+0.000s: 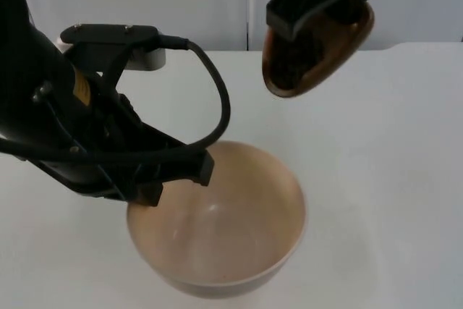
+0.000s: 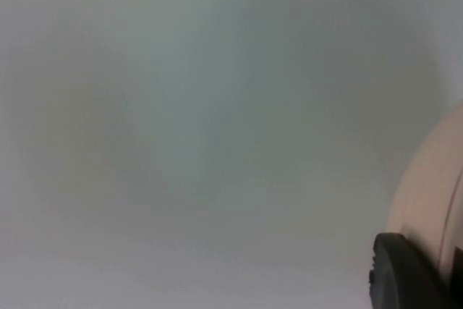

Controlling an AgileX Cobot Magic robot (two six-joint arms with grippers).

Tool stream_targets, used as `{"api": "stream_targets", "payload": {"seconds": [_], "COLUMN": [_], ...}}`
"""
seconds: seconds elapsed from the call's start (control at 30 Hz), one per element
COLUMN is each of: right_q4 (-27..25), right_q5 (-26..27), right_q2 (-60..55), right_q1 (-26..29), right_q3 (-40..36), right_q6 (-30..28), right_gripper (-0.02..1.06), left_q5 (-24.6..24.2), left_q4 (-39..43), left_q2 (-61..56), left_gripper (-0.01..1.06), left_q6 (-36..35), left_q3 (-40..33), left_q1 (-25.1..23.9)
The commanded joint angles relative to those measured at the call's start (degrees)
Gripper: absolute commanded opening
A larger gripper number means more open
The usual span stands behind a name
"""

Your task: Pick up the bowl with the left hand and pour the coffee beans from the cup into the bowl with the right hand.

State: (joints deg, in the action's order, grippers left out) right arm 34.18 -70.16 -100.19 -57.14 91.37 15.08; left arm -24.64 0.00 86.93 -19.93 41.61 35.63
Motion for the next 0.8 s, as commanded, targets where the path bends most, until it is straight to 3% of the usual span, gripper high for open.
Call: {"api": "stream_targets", "payload": {"seconds": [0.0,0.77], "right_q4": [2.3,17.9], "right_q5": [0.2,0.2], "right_q2": [0.2,0.2], "right_q1": [-1.0,-10.2], "right_q3": [0.1,0.1], "right_q6": [1.0,5.0], "right_gripper": [0.00,0.00], "left_q5": [0.9,0.9], "left_q4": [-0.9,-1.0], "left_q2": [0.0,0.0], "left_gripper": [0.00,0.00], "left_q6": [-0.1,-0.1], "left_q3": [0.4,0.4], "left_q1": [0.3,0.3]}}
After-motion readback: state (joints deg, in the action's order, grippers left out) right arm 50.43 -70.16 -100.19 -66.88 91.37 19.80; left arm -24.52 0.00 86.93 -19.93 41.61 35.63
